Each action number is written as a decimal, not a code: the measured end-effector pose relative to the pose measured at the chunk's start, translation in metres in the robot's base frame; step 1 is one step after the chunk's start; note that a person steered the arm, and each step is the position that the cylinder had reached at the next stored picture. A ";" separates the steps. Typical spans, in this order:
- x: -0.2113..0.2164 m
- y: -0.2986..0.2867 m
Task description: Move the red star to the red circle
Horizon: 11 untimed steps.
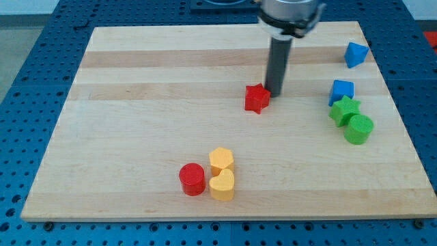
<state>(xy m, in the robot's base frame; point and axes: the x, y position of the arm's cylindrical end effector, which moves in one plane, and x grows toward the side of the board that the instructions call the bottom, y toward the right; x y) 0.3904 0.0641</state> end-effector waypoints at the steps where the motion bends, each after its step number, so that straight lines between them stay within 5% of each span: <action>1: 0.007 -0.059; 3: 0.039 -0.108; 7: 0.008 -0.057; 11: 0.123 -0.111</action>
